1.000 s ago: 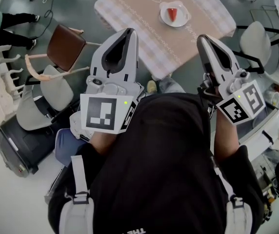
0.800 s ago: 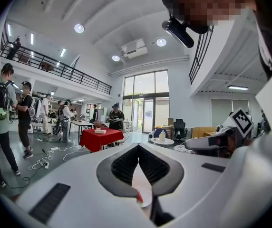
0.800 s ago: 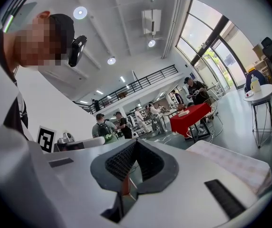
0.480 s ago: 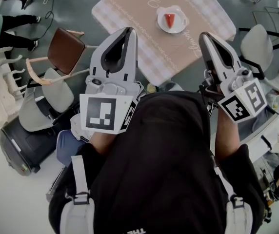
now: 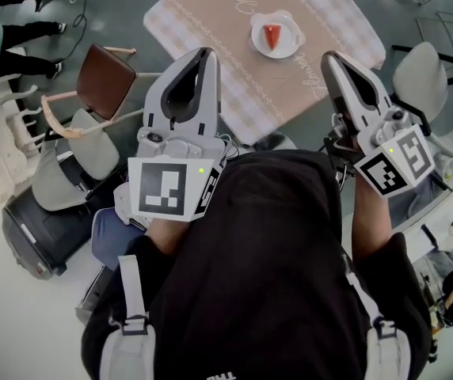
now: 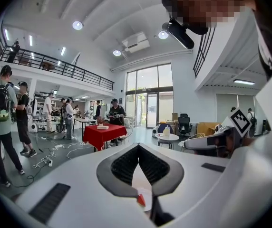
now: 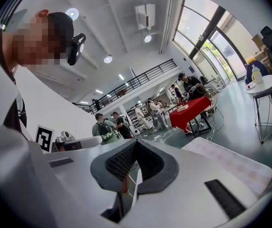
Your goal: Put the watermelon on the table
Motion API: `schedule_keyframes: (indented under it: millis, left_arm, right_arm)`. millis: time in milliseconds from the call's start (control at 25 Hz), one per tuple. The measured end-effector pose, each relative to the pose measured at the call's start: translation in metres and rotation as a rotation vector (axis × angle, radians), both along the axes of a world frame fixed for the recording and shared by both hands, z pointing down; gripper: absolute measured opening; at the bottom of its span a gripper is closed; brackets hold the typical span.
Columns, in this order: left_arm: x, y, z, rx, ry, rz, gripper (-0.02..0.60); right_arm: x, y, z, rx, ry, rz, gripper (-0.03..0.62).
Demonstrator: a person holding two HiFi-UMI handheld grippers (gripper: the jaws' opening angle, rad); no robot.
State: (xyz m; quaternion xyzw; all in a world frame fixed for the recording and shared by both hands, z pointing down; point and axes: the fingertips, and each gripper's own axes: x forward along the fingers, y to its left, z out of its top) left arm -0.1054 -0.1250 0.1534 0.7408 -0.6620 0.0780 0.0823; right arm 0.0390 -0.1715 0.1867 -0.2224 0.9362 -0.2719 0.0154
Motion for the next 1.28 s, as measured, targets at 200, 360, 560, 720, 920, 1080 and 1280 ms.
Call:
schedule_keyframes:
  millis: [200, 360, 560, 720, 920, 1080, 1280]
  left_arm:
    - [0.004, -0.005, 0.004, -0.014, -0.01, -0.011, 0.011]
    - [0.006, -0.004, 0.004, -0.019, -0.027, -0.022, 0.011]
    - [0.006, 0.001, 0.005, -0.026, -0.04, -0.035, 0.011]
    - [0.006, 0.003, 0.005, -0.024, -0.041, -0.037, 0.011]
    - [0.007, 0.003, 0.005, -0.027, -0.034, -0.027, 0.011]
    - [0.003, 0.002, 0.009, -0.029, -0.029, -0.023, 0.011]
    - [0.0, -0.003, 0.021, -0.049, -0.025, -0.001, 0.011]
  right_arm:
    - [0.0, -0.008, 0.009, -0.004, 0.011, -0.019, 0.014]
    - [0.001, -0.009, 0.012, -0.008, 0.0, -0.027, 0.014]
    - [0.003, -0.011, 0.02, -0.016, 0.006, -0.035, 0.014]
    - [0.003, -0.012, 0.023, -0.018, 0.008, -0.029, 0.014]
    - [0.004, -0.013, 0.028, -0.034, 0.018, -0.016, 0.014]
    - [0.004, -0.016, 0.033, -0.045, 0.023, 0.003, 0.014]
    - [0.002, -0.016, 0.043, -0.069, 0.032, 0.019, 0.014]
